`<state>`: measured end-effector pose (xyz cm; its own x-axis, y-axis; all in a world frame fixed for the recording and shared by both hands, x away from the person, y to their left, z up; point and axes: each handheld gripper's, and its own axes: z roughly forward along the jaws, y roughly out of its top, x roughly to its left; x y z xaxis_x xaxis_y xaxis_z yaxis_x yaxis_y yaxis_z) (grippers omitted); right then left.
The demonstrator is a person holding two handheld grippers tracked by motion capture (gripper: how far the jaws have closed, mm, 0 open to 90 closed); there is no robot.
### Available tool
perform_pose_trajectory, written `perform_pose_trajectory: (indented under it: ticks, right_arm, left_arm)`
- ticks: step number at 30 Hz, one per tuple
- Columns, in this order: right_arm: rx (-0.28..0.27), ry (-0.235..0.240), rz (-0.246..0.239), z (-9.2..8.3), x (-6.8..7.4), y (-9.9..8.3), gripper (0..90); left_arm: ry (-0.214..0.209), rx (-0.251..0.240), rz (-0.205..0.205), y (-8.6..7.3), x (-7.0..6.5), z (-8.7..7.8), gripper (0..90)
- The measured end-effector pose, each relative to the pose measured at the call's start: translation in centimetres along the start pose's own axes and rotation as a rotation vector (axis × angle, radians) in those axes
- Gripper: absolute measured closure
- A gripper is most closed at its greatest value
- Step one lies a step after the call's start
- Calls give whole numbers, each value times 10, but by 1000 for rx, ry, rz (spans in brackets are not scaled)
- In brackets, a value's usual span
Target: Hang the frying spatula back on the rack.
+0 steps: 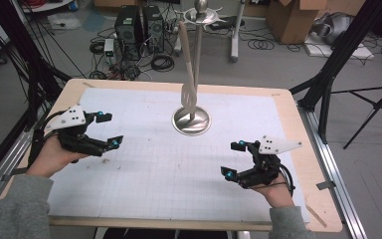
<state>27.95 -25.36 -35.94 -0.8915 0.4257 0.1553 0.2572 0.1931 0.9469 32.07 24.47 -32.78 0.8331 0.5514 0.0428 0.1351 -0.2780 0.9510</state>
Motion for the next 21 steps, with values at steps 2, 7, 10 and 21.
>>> perform_pose_trajectory:
  ticks: [2, 7, 10, 21]
  right_arm:
    - [0, -5, -4, 0, -1, 0, 74]
    - [-9, -11, -2, -1, -2, 0, 74]
    - [-12, -13, 4, -2, -2, 0, 74]
    - [3, -18, 3, 1, -6, -1, 74]
  left_arm:
    - [4, -1, -9, -4, 0, -3, 150]
    - [24, 1, -31, -14, 0, -11, 150]
    - [32, -6, -32, -20, -2, -16, 150]
    - [72, 0, -45, -49, -8, -31, 149]
